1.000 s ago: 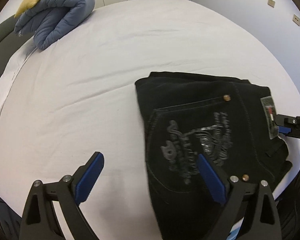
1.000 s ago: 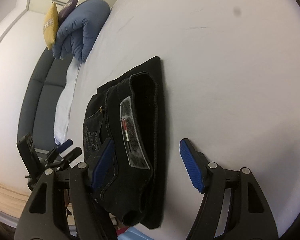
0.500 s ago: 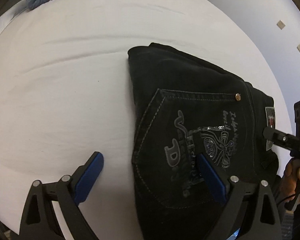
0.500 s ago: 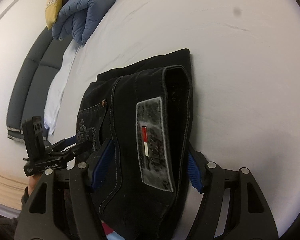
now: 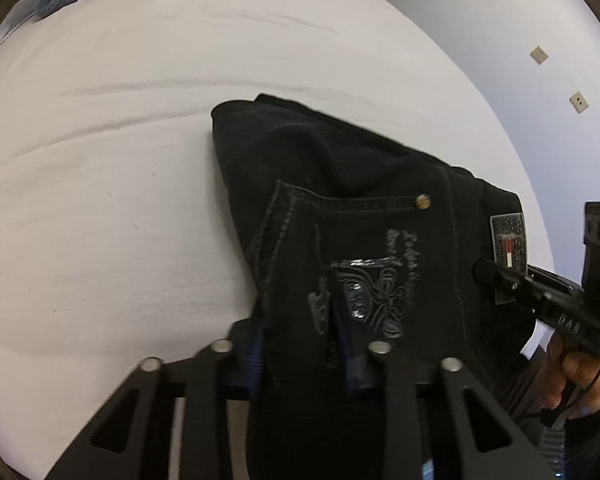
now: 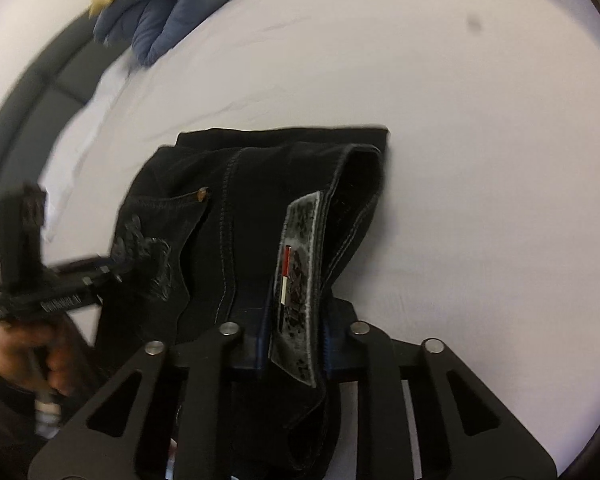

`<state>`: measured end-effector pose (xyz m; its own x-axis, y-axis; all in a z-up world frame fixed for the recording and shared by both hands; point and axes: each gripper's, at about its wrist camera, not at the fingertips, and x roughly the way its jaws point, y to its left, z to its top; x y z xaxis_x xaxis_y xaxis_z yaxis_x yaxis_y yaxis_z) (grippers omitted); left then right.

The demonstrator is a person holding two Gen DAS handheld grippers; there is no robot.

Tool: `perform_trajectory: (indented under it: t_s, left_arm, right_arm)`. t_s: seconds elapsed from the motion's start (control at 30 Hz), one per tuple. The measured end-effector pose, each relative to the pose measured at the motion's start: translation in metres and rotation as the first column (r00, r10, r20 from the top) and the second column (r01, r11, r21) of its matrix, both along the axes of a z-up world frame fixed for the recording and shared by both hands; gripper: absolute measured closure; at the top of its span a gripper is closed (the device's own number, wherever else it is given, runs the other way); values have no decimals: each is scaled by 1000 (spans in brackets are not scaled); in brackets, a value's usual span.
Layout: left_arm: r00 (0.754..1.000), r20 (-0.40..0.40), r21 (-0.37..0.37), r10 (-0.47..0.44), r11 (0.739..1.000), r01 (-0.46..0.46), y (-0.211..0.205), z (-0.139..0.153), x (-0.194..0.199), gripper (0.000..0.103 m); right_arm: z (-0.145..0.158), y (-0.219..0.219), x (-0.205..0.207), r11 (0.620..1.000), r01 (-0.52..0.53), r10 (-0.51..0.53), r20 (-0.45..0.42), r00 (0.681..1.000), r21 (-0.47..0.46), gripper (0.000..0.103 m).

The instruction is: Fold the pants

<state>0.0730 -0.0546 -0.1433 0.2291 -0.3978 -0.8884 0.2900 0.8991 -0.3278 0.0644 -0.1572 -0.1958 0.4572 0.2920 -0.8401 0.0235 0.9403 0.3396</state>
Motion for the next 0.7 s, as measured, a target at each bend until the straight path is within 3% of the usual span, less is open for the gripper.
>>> perform_trajectory:
  t_s: [0.07,0.27,0.43,0.57,0.7]
  left_arm:
    - [1000,18,1,-3,1000,3,-2,9,-3,83]
    - [993,115,-10,-3,1000,4,-4,52,-1,84]
    - [985,174,-13,-14,1000,17,-18,79,36,83]
    - [979,198,16,-35,999,32,-41,79,62,83]
    - [982,184,29,-41,999,36,-56,57,84,81]
  right_arm:
    - [14,5,-5,999,-15,17,38,999,-32,90]
    - [61,6,-4,998,-32,39,151,988,-49,90]
    - [84,-26,26,1000,-17,21,196,980,-18,90]
    - [77,-59,57,1000,8,-13,183,983,29,90]
    - [45,-97,85,995,71,-81,137,987,71,90]
